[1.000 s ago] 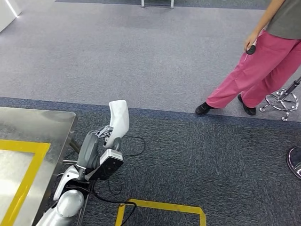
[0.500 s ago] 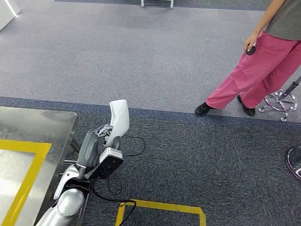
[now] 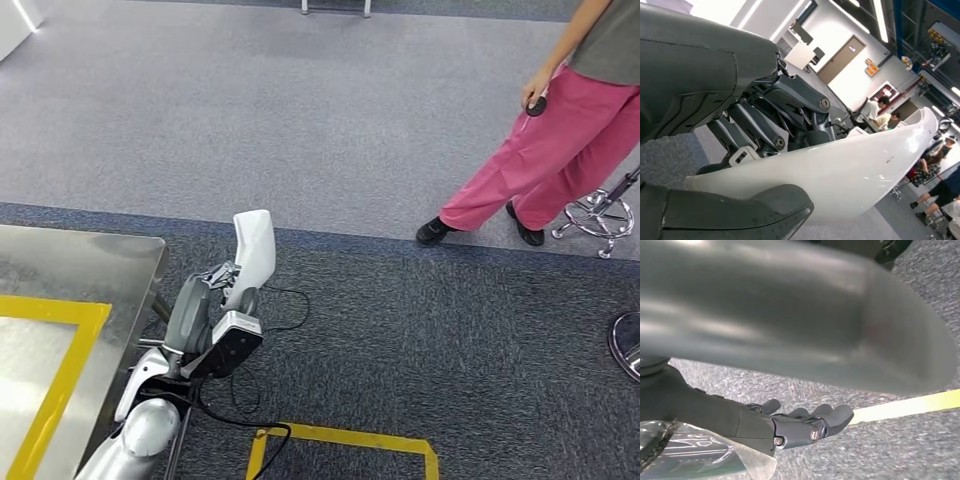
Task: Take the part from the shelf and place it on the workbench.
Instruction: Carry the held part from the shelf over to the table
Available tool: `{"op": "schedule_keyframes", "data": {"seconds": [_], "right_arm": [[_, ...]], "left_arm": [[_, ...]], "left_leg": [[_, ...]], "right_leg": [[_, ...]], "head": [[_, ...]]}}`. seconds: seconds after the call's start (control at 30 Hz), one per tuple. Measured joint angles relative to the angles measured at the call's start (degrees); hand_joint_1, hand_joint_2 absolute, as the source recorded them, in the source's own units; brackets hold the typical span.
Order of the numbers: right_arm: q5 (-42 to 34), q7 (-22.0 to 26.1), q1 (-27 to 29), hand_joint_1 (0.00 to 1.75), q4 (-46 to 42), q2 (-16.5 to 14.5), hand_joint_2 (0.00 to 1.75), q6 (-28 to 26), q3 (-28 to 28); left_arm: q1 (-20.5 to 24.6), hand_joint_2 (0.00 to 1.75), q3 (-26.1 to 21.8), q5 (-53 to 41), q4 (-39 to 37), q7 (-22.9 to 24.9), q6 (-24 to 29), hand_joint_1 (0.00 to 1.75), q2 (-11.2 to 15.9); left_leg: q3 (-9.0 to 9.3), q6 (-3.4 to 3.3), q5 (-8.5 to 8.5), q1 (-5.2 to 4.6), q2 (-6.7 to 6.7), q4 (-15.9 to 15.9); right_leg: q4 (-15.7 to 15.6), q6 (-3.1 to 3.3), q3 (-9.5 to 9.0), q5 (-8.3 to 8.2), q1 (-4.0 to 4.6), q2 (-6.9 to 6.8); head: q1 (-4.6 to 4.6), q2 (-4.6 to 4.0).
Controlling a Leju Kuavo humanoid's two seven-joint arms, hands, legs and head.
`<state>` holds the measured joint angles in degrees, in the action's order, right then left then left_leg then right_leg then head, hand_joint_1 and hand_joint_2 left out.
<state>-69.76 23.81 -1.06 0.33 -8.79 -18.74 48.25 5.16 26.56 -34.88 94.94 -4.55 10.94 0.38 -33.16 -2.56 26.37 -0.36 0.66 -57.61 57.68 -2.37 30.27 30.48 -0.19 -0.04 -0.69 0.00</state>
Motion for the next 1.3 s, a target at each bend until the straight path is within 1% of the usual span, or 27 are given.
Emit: {"op": "schedule_keyframes", "data": {"seconds": [0.03,0.1,0.13,0.17,0.2,0.23,0.3,0.37,0.4,0.43,0.47,0.53,0.6,0.67,0.7,0.77,0.8,0.83,0.9,0.97,1.03,1.1,1.17,1.2,1.23,1.27,1.3], "right_arm": [[0.0,0.02,-0.02,0.0,0.0,0.01,0.0,-0.04,0.06],[-0.01,0.03,-0.01,0.0,0.0,0.01,0.0,-0.09,0.09],[-0.01,0.03,0.01,0.0,0.0,0.01,0.0,-0.1,0.1],[-0.02,0.03,0.04,0.0,0.0,0.01,0.0,-0.12,0.1],[-0.02,0.03,0.06,0.0,0.0,0.01,0.0,-0.14,0.11],[-0.02,0.03,0.07,0.0,0.0,0.01,0.0,-0.15,0.11],[-0.02,0.03,0.08,0.0,0.0,0.0,0.0,-0.19,0.12],[-0.01,0.03,0.08,0.0,0.0,-0.01,0.0,-0.22,0.13],[-0.02,0.03,0.08,0.0,0.0,-0.01,0.0,-0.24,0.14],[-0.02,0.04,0.08,0.0,0.0,-0.01,0.0,-0.29,0.14],[-0.02,0.07,0.07,0.0,0.0,-0.01,0.0,-0.35,0.14],[0.01,0.17,0.11,0.0,0.0,-0.03,0.0,-0.46,0.15],[0.04,0.24,0.2,0.0,0.0,-0.03,0.0,-0.5,0.16],[0.03,0.24,0.25,0.0,0.0,-0.03,0.0,-0.52,0.16],[0.03,0.24,0.24,0.0,0.0,-0.03,0.0,-0.54,0.16],[0.04,0.23,0.2,0.0,0.0,-0.04,0.0,-0.54,0.16],[0.06,0.23,0.18,0.0,0.0,-0.05,0.0,-0.54,0.16],[0.08,0.23,0.17,0.0,0.0,-0.06,0.0,-0.54,0.16],[0.11,0.22,0.17,0.0,0.0,-0.09,0.0,-0.55,0.16],[0.11,0.21,0.11,0.0,0.0,-0.1,0.0,-0.56,0.17],[0.1,0.22,0.05,0.0,0.0,-0.09,0.0,-0.57,0.19],[0.1,0.27,0.06,0.0,0.0,-0.07,0.0,-0.61,0.22],[0.08,0.3,0.12,0.0,0.0,-0.05,0.0,-0.64,0.23],[0.05,0.3,0.13,0.0,0.0,-0.04,0.0,-0.66,0.23],[0.03,0.32,0.12,0.0,0.0,-0.04,0.0,-0.66,0.23],[0.01,0.35,0.11,0.0,0.0,-0.04,0.0,-0.67,0.23],[0.0,0.38,0.09,0.0,0.0,-0.04,0.0,-0.67,0.23]], "left_arm": [[0.09,1.75,-0.01,0.0,0.01,0.03,-0.02,1.75,-0.06],[0.19,1.75,-0.03,0.0,-0.03,0.1,-0.16,1.75,-0.14],[0.18,1.75,-0.04,0.0,-0.07,0.13,-0.25,1.75,-0.15],[0.13,1.75,-0.04,0.0,-0.11,0.16,-0.32,1.75,-0.15],[0.12,1.75,-0.03,0.0,-0.15,0.18,-0.37,1.75,-0.16],[0.12,1.75,-0.02,0.0,-0.16,0.2,-0.38,1.75,-0.2],[0.2,1.75,-0.03,0.0,-0.16,0.21,-0.38,1.75,-0.3],[0.33,1.75,-0.06,0.01,-0.15,0.24,-0.4,1.75,-0.37],[0.34,1.75,-0.07,0.01,-0.15,0.26,-0.41,1.75,-0.37],[0.3,1.75,-0.05,0.01,-0.15,0.27,-0.43,1.75,-0.37],[0.22,1.75,-0.04,0.0,-0.15,0.27,-0.42,1.75,-0.34],[0.34,1.75,-0.02,-0.02,-0.15,0.28,-0.38,1.75,-0.28],[0.5,1.75,0.0,-0.03,-0.16,0.31,-0.28,1.75,-0.24],[0.37,1.75,0.01,-0.02,-0.2,0.37,-0.17,1.75,-0.16],[0.29,1.75,0.01,-0.02,-0.23,0.4,-0.1,1.75,-0.1],[0.24,1.75,0.0,-0.02,-0.27,0.42,0.07,1.75,0.02],[0.27,1.75,0.0,-0.02,-0.27,0.42,0.15,1.75,0.06],[0.36,1.75,0.01,-0.02,-0.27,0.43,0.2,1.75,0.08],[0.5,1.75,0.03,-0.02,-0.28,0.44,0.23,1.75,0.11],[0.47,1.75,0.02,-0.02,-0.28,0.44,0.27,1.75,0.2],[0.52,1.75,-0.01,-0.02,-0.28,0.45,0.39,1.75,0.2],[0.68,1.75,-0.02,-0.04,-0.3,0.46,0.57,1.75,0.13],[0.64,1.75,-0.02,-0.08,-0.34,0.48,0.74,1.75,0.12],[0.57,1.75,-0.02,-0.09,-0.36,0.48,0.8,1.75,0.13],[0.51,1.75,-0.02,-0.09,-0.38,0.49,0.84,1.75,0.14],[0.49,1.75,-0.02,-0.09,-0.38,0.49,0.87,1.75,0.14],[0.48,1.75,-0.03,-0.09,-0.39,0.49,0.92,1.75,0.13]], "left_leg": [[0.31,-0.26,-0.16,0.16,0.15,0.43],[0.49,-0.49,-0.17,0.16,0.56,0.6],[0.5,-0.49,-0.12,0.14,0.89,0.59],[0.54,-0.45,-0.07,0.13,1.31,0.57],[0.62,-0.34,0.0,0.17,1.83,0.52],[0.75,-0.15,0.11,0.25,2.45,0.45],[0.79,0.51,0.48,0.37,3.71,0.02],[0.27,1.36,0.61,0.47,4.95,-0.5],[-0.05,1.78,0.51,0.58,5.62,-0.61],[-0.22,2.18,0.39,0.76,6.3,-0.59],[-0.34,2.51,0.48,0.86,6.22,-0.72],[-1.56,3.03,2.11,0.76,3.95,-3.36],[-4.9,3.31,5.43,0.66,0.9,-10.21],[-8.05,3.36,7.24,0.7,-0.02,-16.33],[-8.34,3.26,6.58,0.7,-0.18,-16.72],[-5.68,2.72,2.66,0.54,-1.01,-11.24],[-3.71,2.26,1.02,0.2,-2.45,-7.44],[-2.1,1.77,0.07,-0.2,-3.86,-4.17],[-0.95,1.08,0.11,-0.9,-5.51,-1.36],[-0.99,0.67,0.09,-0.8,-4.25,-0.75],[-0.66,0.18,-0.15,-0.36,-2.79,-0.21],[-0.45,-0.14,-0.2,-0.11,-1.33,-0.04],[-0.4,-0.24,-0.15,-0.11,0.27,-0.08],[-0.32,-0.23,-0.12,-0.1,1.11,-0.11],[-0.19,-0.15,-0.06,-0.06,2.0,-0.15],[-0.03,-0.02,0.04,0.0,2.88,-0.21],[0.06,0.2,0.18,0.04,3.7,-0.3]], "right_leg": [[2.15,-0.16,1.06,1.17,0.01,0.0],[9.72,-0.44,5.1,4.38,-0.1,0.03],[13.29,-0.57,7.2,5.45,-0.18,0.03],[15.21,-0.7,8.56,5.5,-0.27,0.04],[14.87,-0.82,8.8,4.38,-0.4,0.08],[12.18,-0.92,7.82,2.25,-0.6,0.35],[4.52,-1.23,4.48,-1.52,-1.23,2.85],[0.56,-0.98,2.36,-2.3,-1.57,5.3],[0.38,-0.63,2.09,-1.97,-1.47,5.58],[0.36,-0.15,1.92,-1.96,-1.36,4.9],[0.19,0.26,1.77,-2.0,-1.28,4.16],[-0.21,1.06,1.3,-1.98,-1.2,2.49],[-0.33,1.65,0.97,-1.72,-0.93,0.73],[-0.31,1.95,0.76,-1.42,-0.64,-1.0],[-0.31,2.02,0.61,-1.27,-0.52,-1.8],[-0.31,1.99,0.04,-0.88,-0.31,-3.18],[-0.32,1.9,-0.23,-0.64,-0.18,-3.78],[-0.29,1.72,-0.43,-0.4,-0.01,-4.31],[-0.3,1.28,-0.57,-0.05,0.28,-5.53],[-0.38,0.71,-0.69,0.32,0.35,-6.6],[1.55,0.08,0.09,1.68,0.16,-4.45],[8.29,-0.36,3.54,4.72,-0.04,-1.09],[15.46,-0.6,7.84,6.79,-0.08,-0.16],[16.46,-0.64,8.89,6.21,-0.08,-0.07],[14.94,-0.65,8.71,4.38,-0.12,0.07],[11.48,-0.65,7.52,1.81,-0.22,0.53],[7.51,-0.67,5.9,-0.33,-0.45,1.92]], "head": [[0.09,0.0],[0.19,0.0],[0.19,0.0],[0.18,0.0],[0.18,0.0],[0.18,-0.01],[0.22,-0.01],[0.22,0.0],[0.22,0.0],[0.21,0.0],[0.23,0.0],[-0.11,0.0],[-0.42,0.0],[-0.43,0.0],[-0.44,0.0],[-0.44,0.0],[-0.41,0.0],[-0.44,0.0],[-0.4,0.0],[-0.36,0.0],[-0.15,-0.01],[0.16,-0.01],[0.24,0.0],[0.23,0.0],[0.22,0.0],[0.23,0.0],[0.24,0.0]]}}
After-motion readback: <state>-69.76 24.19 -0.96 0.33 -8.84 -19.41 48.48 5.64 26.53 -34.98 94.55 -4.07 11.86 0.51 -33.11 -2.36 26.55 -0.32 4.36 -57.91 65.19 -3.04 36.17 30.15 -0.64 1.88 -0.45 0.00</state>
